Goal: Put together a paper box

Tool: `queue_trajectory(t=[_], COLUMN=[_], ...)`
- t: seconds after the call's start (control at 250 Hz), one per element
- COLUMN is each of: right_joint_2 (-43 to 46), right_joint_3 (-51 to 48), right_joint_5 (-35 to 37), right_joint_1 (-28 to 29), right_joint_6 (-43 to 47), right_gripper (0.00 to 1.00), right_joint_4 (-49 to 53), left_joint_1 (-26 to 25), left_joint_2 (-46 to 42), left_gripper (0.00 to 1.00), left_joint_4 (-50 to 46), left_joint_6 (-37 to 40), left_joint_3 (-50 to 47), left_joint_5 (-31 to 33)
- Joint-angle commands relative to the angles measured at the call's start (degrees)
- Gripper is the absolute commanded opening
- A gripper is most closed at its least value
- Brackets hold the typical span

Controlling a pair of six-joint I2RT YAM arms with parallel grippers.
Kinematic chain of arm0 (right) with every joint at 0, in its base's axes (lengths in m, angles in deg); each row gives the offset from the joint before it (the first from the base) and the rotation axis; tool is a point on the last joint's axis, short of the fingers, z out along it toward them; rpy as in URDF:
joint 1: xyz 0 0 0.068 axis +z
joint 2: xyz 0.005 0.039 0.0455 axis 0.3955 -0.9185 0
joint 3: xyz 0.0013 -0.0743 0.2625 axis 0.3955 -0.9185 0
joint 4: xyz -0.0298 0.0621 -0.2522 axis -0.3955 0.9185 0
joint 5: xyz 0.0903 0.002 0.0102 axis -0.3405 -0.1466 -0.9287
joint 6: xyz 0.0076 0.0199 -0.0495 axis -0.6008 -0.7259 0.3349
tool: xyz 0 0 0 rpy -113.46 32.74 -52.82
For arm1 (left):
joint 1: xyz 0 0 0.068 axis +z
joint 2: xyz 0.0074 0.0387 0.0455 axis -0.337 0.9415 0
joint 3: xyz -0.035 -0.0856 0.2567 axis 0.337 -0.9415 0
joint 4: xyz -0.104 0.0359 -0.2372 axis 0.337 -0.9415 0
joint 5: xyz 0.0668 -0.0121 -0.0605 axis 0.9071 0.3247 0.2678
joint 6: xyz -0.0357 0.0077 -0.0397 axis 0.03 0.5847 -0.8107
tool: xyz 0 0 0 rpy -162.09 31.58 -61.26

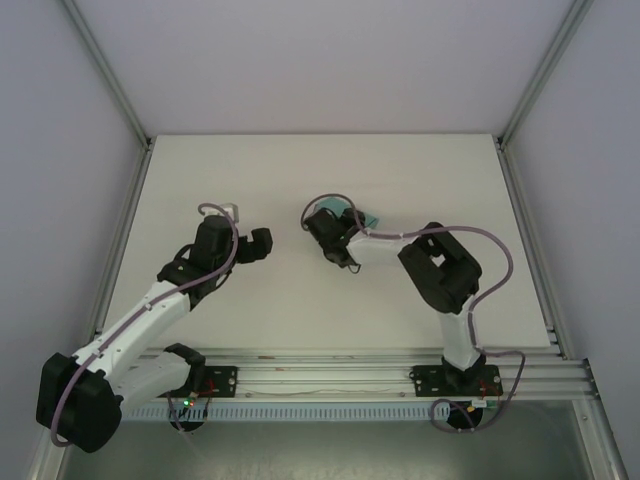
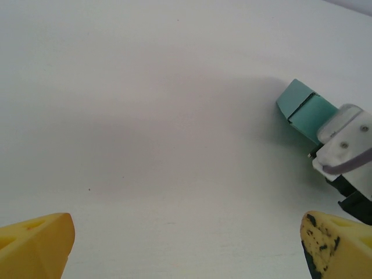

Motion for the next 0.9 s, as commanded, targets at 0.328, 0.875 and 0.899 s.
queue_trajectory(t=[0.328, 0.875, 0.899], right_joint_2=[11.52, 33.70, 34.16], right_joint_3=[-18.84, -17.98, -17.25], right_joint_5=[-8.48, -39.97, -42.10], right_joint_1=[1.46, -4.90, -6.84], right_joint_6=[9.53, -3.78, -6.63], right_gripper=[0.86, 1.00, 1.00], right_joint_4=[-7.75, 4.32, 3.88], left_joint_1=[0.27, -0.69, -1.32], left_joint_2=[1.54, 7.13, 8.05], left_gripper=[0.99, 1.00, 1.00], left_joint_4=[0.10, 11.15, 13.33], left_joint_6=[-0.60, 3.46, 3.57], left_joint_3=[-0.68, -2.80, -3.27], left_joint_5=[1.75, -17.65, -18.89])
